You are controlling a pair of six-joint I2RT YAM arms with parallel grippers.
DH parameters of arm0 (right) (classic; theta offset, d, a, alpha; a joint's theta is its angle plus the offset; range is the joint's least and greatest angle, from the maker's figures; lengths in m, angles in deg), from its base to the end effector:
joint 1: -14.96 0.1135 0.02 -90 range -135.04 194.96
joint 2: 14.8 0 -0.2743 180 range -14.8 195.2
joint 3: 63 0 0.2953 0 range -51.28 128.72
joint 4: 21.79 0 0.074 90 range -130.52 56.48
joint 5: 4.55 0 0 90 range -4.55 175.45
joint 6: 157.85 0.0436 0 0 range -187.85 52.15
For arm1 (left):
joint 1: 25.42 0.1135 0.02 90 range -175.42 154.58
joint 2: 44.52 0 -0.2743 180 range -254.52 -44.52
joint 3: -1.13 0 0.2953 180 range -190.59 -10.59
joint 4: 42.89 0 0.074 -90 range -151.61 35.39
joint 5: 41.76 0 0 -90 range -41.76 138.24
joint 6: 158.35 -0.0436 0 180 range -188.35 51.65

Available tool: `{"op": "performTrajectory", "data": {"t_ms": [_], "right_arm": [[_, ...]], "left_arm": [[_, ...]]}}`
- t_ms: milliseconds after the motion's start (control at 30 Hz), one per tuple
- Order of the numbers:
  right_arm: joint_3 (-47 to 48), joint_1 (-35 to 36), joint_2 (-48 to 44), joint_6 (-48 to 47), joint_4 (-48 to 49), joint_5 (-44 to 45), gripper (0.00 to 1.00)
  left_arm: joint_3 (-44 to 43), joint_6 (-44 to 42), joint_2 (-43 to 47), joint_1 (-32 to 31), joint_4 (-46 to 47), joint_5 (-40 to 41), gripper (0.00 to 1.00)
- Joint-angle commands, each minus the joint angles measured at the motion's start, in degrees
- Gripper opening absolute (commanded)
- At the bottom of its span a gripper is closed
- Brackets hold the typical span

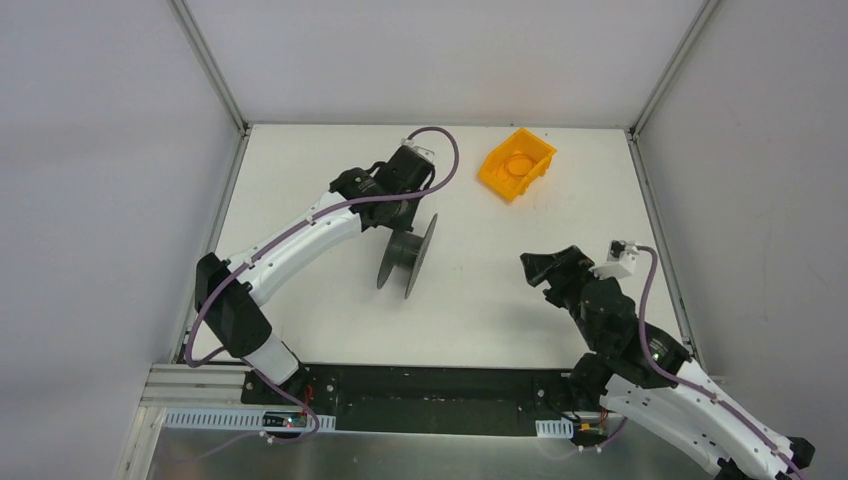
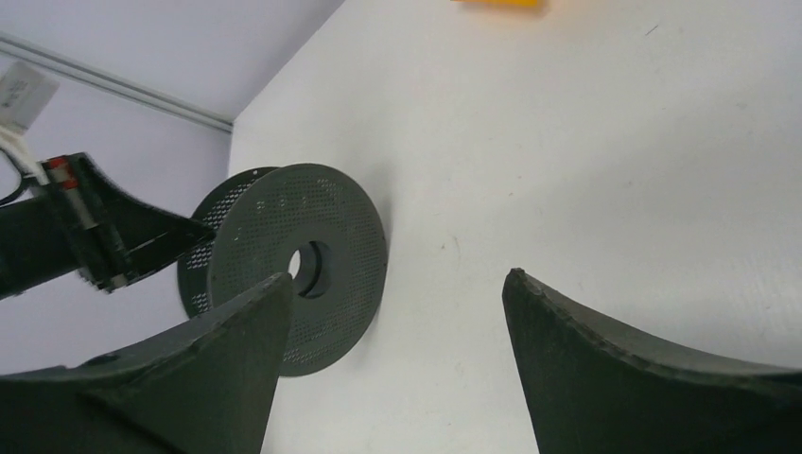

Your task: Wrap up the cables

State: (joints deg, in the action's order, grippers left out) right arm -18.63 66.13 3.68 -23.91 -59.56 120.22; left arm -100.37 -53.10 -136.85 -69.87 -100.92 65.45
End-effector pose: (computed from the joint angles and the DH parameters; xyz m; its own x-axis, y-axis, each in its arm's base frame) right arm 0.1027 0.0880 0.3068 -0.2942 0.5436 -0.7861 -0.1193 0.7952 0.5945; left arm 0.2937 -0.2700 0.3475 -0.6581 0.2936 -0.6933 0.3699 0.9281 0.0419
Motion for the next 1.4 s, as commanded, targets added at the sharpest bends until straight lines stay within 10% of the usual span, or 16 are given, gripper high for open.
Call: {"op": "performTrajectory", "data": {"t_ms": [0, 367, 733, 1367], "right_arm": [[3.1, -0.2, 8.5, -8.1, 3.7, 7.5, 0.79], [17.7, -9.5, 28.3, -23.5, 8.0, 0.0, 0.6], [31.8, -27.6, 50.3, -29.5, 12.4, -18.5, 0.5], [65.8, -33.0, 94.2, -39.3, 4.0, -23.2, 0.38]], "left_arm": [[3.4, 1.9, 4.1, 2.0, 2.1, -9.8, 0.0], [8.1, 1.2, 8.5, 4.1, 2.0, -13.4, 0.36], [15.6, -0.7, 16.1, 4.3, 2.8, -16.2, 0.28], [17.9, -0.2, 16.3, 6.8, 5.3, -23.6, 0.0]]}}
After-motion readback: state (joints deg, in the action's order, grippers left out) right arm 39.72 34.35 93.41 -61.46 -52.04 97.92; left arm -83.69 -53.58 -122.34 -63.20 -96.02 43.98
